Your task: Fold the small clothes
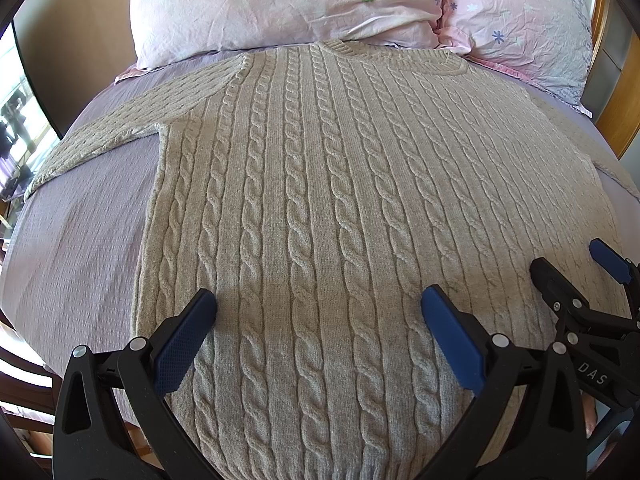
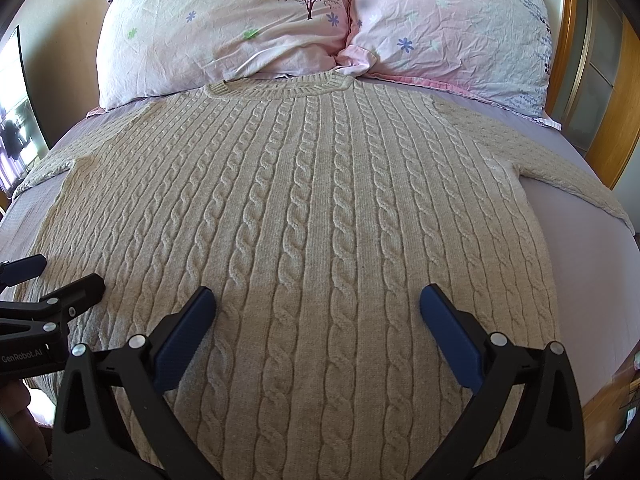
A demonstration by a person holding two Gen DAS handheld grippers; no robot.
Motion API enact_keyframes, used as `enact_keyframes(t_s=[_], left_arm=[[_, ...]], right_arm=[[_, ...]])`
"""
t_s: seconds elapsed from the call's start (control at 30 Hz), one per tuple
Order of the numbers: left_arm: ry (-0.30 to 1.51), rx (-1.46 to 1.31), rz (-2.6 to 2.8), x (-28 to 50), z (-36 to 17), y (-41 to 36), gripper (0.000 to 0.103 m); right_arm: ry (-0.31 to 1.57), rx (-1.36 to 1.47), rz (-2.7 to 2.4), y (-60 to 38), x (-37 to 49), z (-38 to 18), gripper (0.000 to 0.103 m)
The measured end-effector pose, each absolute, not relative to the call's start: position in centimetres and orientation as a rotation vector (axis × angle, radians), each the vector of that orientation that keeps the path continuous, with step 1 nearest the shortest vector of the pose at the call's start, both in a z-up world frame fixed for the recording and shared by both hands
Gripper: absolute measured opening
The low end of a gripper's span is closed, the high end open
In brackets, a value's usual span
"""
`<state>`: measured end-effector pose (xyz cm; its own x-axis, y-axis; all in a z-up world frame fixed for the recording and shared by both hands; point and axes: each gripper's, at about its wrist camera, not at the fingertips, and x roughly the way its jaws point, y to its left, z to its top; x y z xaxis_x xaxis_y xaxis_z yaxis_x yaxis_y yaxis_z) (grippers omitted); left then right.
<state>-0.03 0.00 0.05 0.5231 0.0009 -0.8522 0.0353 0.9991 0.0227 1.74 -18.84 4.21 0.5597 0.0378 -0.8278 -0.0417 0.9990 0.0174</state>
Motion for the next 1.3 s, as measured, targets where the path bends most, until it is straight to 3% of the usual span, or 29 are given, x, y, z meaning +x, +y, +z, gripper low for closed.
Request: enact_keyframes(t_s=[0.47,0.53,0.67,0.7,0.8,0.83,0.93,1.1,1.13,1.17,1.3], left_arm=[[1.043,0.042,-0.027,0.5,0.2,0.1,0.102],[1.04,0.048,-0.028,0.5,0.2,0.0,0.102],[1.019,0.042,-0.093,0.9,0.4,0.4,0.102],[0.987,0.004,-0.137,0.9,0.8,0.9,0.102],[0.827,-0.15,-0.24,0.7,2.3,3.3,0.102],[0.767,-0.193,-0.248,0.7,2.9,4.2,0.102],[0.647,-0.211,-0.183,1.4,4.5,6.0,0.102],[0.637,-0.205,-0.093,3.4,5.4,8.9,0.102],[0.638,-0.219,-0.078,3.5,5.4,9.7,0.102],[0.641,-0.237,-0.059,3.9,5.5,10.6,0.102],[0.645,-0.329,0.006,4.4,5.1,15.3,0.102]], right_arm=[[0.922,-0.018,0.205,-19.8,1.6,5.2,0.101],[0.925,0.07,0.25,-22.6,2.0,6.3,0.1],[0.728,0.414,-0.016,-36.8,3.0,10.4,0.1],[0.689,0.5,-0.126,-41.1,3.3,10.9,0.096],[0.677,0.743,-0.411,-52.9,4.2,9.8,0.053],[0.687,0.82,-0.474,-55.9,4.4,9.0,0.048],[0.679,0.955,-0.596,-62.3,5.0,6.6,0.047],[0.675,1.092,-0.677,-66.9,6.2,3.2,0.045],[0.684,1.073,-0.695,-67.3,6.7,3.1,0.035],[0.703,1.062,-0.7,-67.6,7.2,2.7,0.009],[0.637,0.922,-0.648,-64.9,9.0,5.2,0.007]])
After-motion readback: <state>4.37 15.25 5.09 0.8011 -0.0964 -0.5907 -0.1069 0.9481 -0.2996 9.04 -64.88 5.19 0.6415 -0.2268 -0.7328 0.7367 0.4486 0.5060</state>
